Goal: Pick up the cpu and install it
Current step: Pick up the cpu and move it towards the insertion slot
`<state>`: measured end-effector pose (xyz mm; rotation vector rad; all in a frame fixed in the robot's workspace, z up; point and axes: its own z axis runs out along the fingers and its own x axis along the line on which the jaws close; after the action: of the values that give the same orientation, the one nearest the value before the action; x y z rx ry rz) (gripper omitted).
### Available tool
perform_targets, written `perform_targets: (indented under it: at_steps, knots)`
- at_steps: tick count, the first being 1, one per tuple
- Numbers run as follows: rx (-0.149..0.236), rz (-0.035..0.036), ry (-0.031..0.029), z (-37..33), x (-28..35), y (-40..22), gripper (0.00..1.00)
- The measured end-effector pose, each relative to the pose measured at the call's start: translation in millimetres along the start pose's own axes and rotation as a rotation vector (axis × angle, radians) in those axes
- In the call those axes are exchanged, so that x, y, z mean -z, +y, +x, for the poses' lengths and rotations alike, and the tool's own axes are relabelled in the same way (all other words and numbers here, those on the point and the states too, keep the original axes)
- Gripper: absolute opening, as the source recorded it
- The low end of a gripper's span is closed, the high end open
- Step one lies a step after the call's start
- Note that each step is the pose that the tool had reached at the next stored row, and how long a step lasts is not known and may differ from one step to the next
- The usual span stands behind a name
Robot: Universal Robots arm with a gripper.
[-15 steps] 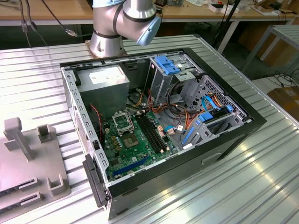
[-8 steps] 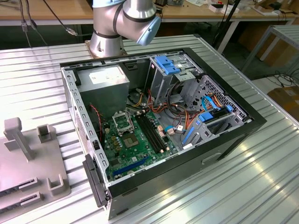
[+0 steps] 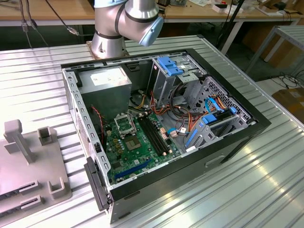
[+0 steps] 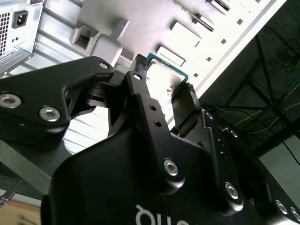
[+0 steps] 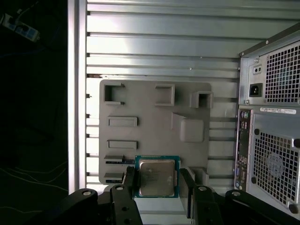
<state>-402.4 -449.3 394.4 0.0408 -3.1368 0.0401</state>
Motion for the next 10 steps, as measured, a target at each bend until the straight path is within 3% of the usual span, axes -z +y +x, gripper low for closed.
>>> perform_targets:
  at_steps: [10]
  knots:
    - [0.0,-0.0007,0.0097,-13.4,-0.1,-0.3,0.47]
